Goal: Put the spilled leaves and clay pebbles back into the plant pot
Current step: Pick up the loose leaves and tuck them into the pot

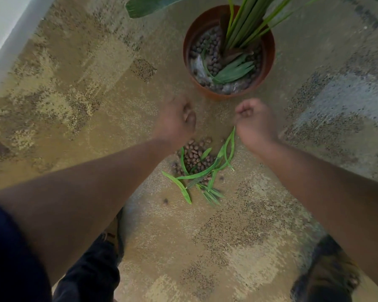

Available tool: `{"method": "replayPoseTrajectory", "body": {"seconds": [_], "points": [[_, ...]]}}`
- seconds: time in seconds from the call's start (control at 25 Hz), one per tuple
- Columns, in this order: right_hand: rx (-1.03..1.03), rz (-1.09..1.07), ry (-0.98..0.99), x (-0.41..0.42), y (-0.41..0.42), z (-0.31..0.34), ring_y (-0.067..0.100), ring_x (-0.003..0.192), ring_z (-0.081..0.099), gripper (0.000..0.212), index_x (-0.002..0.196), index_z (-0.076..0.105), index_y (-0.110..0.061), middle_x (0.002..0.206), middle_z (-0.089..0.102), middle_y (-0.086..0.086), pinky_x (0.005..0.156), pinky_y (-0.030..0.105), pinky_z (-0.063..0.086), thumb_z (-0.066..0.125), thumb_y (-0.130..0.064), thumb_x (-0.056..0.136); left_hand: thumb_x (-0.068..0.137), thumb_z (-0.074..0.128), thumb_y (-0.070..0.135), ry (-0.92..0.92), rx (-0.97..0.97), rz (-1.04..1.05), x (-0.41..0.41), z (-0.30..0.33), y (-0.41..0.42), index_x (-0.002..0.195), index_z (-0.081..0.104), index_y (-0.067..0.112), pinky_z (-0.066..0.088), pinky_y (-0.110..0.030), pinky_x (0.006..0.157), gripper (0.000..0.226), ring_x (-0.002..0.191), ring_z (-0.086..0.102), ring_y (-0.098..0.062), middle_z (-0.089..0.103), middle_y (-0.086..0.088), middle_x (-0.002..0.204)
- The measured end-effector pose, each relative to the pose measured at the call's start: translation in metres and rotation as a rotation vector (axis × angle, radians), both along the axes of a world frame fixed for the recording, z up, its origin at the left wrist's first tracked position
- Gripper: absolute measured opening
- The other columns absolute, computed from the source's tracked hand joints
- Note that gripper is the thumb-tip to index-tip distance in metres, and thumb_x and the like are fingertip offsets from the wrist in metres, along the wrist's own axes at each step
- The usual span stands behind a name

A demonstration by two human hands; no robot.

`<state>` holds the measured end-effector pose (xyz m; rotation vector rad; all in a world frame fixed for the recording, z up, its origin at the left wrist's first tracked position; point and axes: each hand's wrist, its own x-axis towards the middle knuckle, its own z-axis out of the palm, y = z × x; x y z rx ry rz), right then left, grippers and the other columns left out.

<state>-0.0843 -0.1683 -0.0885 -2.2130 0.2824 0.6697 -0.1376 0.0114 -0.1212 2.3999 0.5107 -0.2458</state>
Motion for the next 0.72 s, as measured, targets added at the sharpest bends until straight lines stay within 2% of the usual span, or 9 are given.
{"method": "replayPoseTrajectory", "body": {"seconds": [0.08,0.12,0.2,0.28,0.36,0.44,0.52,0.64,0.72], "points": [[-0.078,0.12,0.222,-0.029,-0.013,-0.018,0.013,0.086,0.063,0.021,0.108,0.065,-0.02,0.114,0.068,0.002,0.066,0.02,0.048,0.063,-0.004,0.094,0.095,0.06,0.019,0.394,0.031,0.089,-0.036,-0.027,0.005,0.105,0.061,0.014,0.043,-0.025,0.067,0.011,0.093,0.055,-0.02,0.057,-0.003,0.106],[-0.104,0.165,0.333,-0.044,-0.019,-0.025,0.012,0.085,0.062,0.027,0.119,0.065,-0.017,0.127,0.065,0.006,0.062,0.019,0.047,0.062,-0.004,0.095,0.094,0.062,0.02,0.541,-0.009,0.156,-0.054,-0.036,0.007,0.104,0.06,0.015,0.045,-0.026,0.066,0.012,0.096,0.058,-0.022,0.059,-0.006,0.109],[-0.112,0.238,0.488,-0.071,-0.028,-0.038,0.005,0.075,0.057,0.044,0.137,0.058,-0.017,0.148,0.053,0.009,0.053,0.013,0.045,0.06,0.001,0.096,0.094,0.067,0.024,0.652,-0.098,0.217,-0.079,-0.046,0.002,0.105,0.06,0.016,0.053,-0.03,0.066,0.015,0.097,0.064,-0.026,0.064,-0.008,0.11],[-0.111,0.271,0.538,-0.089,-0.03,-0.048,0.002,0.072,0.055,0.053,0.143,0.053,-0.019,0.156,0.044,0.009,0.055,0.015,0.048,0.055,0.007,0.097,0.095,0.069,0.029,0.639,-0.095,0.181,-0.09,-0.05,-0.007,0.114,0.061,0.013,0.052,-0.031,0.07,0.026,0.098,0.066,-0.027,0.066,-0.006,0.106],[-0.115,0.253,0.519,-0.096,-0.029,-0.056,0.014,0.086,0.065,0.054,0.144,0.052,-0.015,0.153,0.047,0.01,0.057,0.021,0.053,0.052,0.01,0.097,0.094,0.069,0.029,0.606,-0.006,0.127,-0.092,-0.049,-0.015,0.116,0.061,0.011,0.046,-0.031,0.071,0.03,0.099,0.064,-0.027,0.062,-0.005,0.098],[-0.137,0.251,0.482,-0.096,-0.028,-0.06,0.022,0.102,0.065,0.051,0.143,0.052,-0.011,0.149,0.051,0.012,0.058,0.015,0.047,0.05,0.011,0.097,0.093,0.063,0.019,0.616,0.014,0.128,-0.089,-0.047,-0.018,0.11,0.063,0.009,0.044,-0.031,0.067,0.019,0.094,0.064,-0.029,0.058,-0.003,0.087],[-0.157,0.284,0.434,-0.094,-0.029,-0.062,0.023,0.109,0.064,0.042,0.137,0.059,-0.008,0.141,0.059,0.014,0.073,0.019,0.048,0.054,0.007,0.098,0.094,0.056,0.012,0.638,0.007,0.139,-0.087,-0.044,-0.019,0.105,0.067,0.008,0.044,-0.03,0.063,0.016,0.082,0.06,-0.025,0.059,-0.003,0.083],[-0.154,0.294,0.315,-0.092,-0.033,-0.054,0.022,0.099,0.07,0.018,0.114,0.071,-0.013,0.119,0.072,0.006,0.084,0.034,0.057,0.065,-0.014,0.097,0.094,0.057,0.016,0.634,-0.027,0.161,-0.086,-0.032,-0.019,0.098,0.067,0.01,0.039,-0.021,0.05,0.012,0.063,0.052,-0.011,0.063,-0.003,0.086],[-0.153,0.307,0.218,-0.094,-0.034,-0.044,0.019,0.086,0.071,0.009,0.099,0.069,-0.017,0.103,0.074,-0.001,0.077,0.038,0.06,0.068,-0.025,0.096,0.096,0.056,0.023,0.598,-0.075,0.201,-0.084,-0.024,-0.019,0.093,0.06,0.013,0.034,-0.021,0.046,0.011,0.061,0.048,-0.007,0.057,0.002,0.077]]}}
